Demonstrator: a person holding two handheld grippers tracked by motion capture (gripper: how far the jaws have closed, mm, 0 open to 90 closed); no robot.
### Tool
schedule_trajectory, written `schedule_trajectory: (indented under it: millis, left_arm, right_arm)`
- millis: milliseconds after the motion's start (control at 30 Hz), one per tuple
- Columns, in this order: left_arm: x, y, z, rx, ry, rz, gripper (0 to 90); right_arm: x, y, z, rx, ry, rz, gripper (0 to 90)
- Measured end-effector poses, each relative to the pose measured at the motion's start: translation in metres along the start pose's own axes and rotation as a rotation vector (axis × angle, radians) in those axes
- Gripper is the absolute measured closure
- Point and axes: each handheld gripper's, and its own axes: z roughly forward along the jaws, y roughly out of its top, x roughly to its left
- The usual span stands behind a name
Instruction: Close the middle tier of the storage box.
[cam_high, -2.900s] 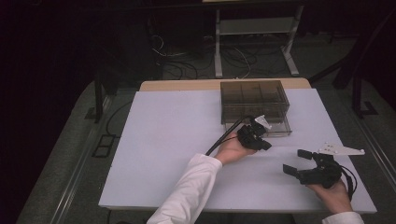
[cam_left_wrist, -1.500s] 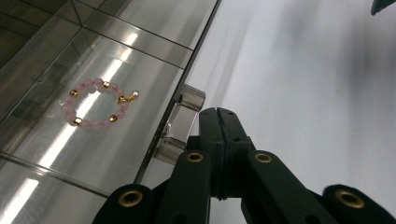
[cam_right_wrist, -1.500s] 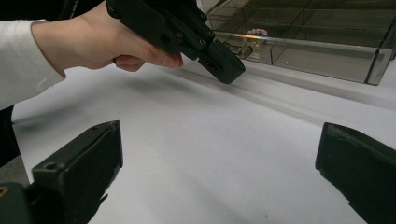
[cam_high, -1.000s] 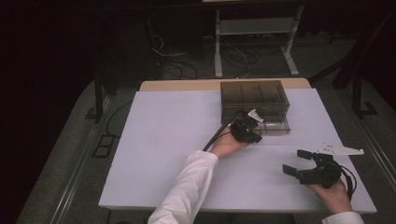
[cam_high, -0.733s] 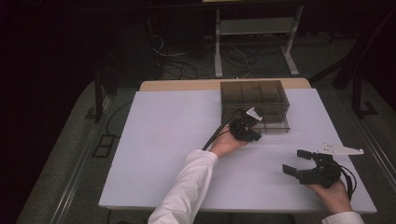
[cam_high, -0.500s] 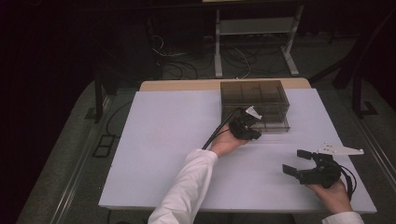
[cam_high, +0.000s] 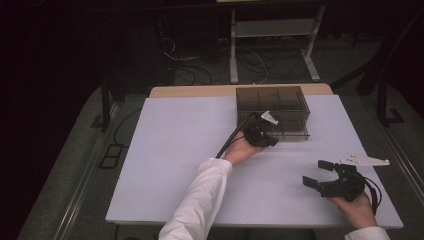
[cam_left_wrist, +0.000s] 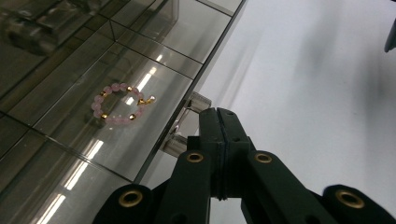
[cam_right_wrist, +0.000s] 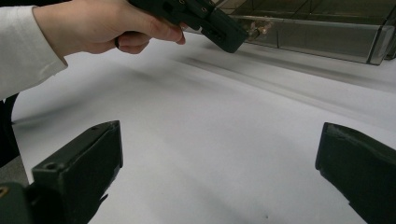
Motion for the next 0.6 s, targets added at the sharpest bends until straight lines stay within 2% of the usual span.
schedule_trajectory:
  millis: [267, 300, 367, 400, 567, 600]
  left_arm:
    - [0.0048, 0.002, -0.0023, 0.003, 0.013, 0.001, 88.7]
    - [0.0044, 0.0023, -0.0017, -0.006, 0.014, -0.01, 88.7]
    - [0.0058, 0.0031, -0.0022, 0.003, 0.015, 0.005, 88.8]
    - [0.0054, 0.0032, -0.0012, -0.01, 0.016, -0.01, 88.7]
    - [0.008, 0.0045, -0.0015, -0.002, 0.021, -0.002, 88.7]
    - [0.008, 0.0047, -0.0011, -0.014, 0.02, -0.013, 88.7]
  right_arm:
    - [0.0003, 0.0001, -0.0002, 0.003, 0.001, 0.006, 0.3]
    - [0.0003, 0.0001, -0.0003, 0.002, 0.0, 0.006, 0.3]
    - [0.0001, 0.0001, -0.0003, 0.002, 0.001, 0.007, 0.3]
    - [0.0001, 0.0001, -0.0004, 0.002, 0.001, 0.007, 0.3]
    - [0.0002, 0.0001, -0.0006, 0.0, 0.001, 0.006, 0.3]
    - [0.0002, 0.0002, -0.0006, 0.001, 0.001, 0.006, 0.3]
